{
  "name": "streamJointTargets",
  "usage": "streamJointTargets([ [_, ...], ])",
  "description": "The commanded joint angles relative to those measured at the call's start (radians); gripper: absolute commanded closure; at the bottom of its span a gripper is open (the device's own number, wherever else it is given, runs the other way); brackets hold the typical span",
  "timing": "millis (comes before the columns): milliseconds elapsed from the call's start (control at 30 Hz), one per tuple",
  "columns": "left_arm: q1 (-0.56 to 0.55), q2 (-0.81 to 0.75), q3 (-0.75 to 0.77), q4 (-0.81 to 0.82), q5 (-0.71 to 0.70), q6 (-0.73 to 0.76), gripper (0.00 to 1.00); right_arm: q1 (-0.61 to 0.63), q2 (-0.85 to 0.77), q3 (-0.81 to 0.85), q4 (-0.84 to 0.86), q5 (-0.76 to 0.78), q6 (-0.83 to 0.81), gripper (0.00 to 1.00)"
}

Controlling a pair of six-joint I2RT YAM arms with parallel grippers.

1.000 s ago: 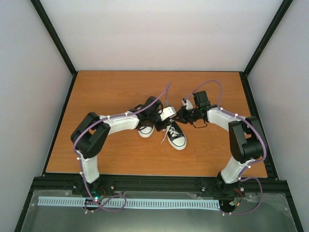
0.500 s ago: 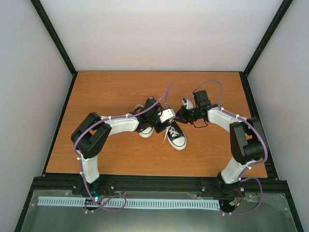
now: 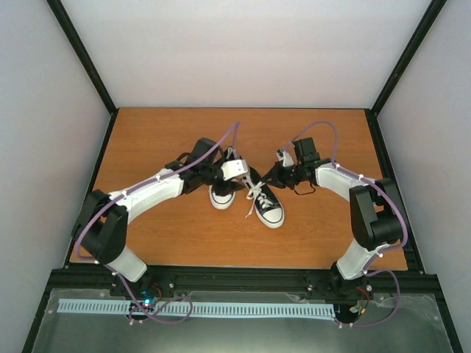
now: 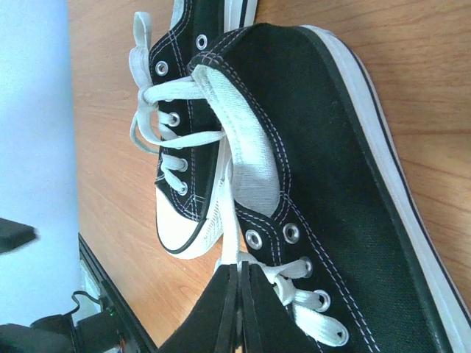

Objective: Tie the shoes
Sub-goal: Tie the shoelace on the shoe.

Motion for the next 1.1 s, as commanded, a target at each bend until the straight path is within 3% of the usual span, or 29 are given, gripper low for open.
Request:
streamJointTargets([
  [0,-0.016,0.042,-0.090,-0.013,-0.037,0.099,0.44,0.017,0.021,0.018,0.011,0.010,-0.010,0.97],
  [100,-0.037,0.122,-0.060,0.031,-0.116,0.058,0.45,0.021,0.020,0.020,0.013,0.013,-0.009,0.97],
  [367,-0.078,0.231,-0.040,0.183,-0.161,0.057,0.39,0.025,0.018,0.016,0.019,0.018,-0.003,0.97],
  [533,-0.093,0.256,-0.062,0.248,-0.150,0.061,0.42,0.025,0.014,0.014,0.014,0.019,-0.004,0.97],
  [667,-0.092,0.254,-0.074,0.275,-0.161,0.043,0.57,0.025,0.017,0.018,0.003,0.023,-0.013,0.97],
  [833,-0.093,0.240,-0.024,0.204,-0.160,0.019,0.96,0.025,0.019,0.026,-0.015,0.032,-0.026,0.97],
  [933,-0.088,0.213,0.043,0.045,-0.115,0.019,0.99,0.025,0.010,0.031,-0.035,0.045,-0.042,0.97],
  [1067,-0.072,0.195,0.127,-0.155,0.081,-0.011,0.99,0.031,-0.002,0.017,-0.025,0.032,-0.047,0.97],
])
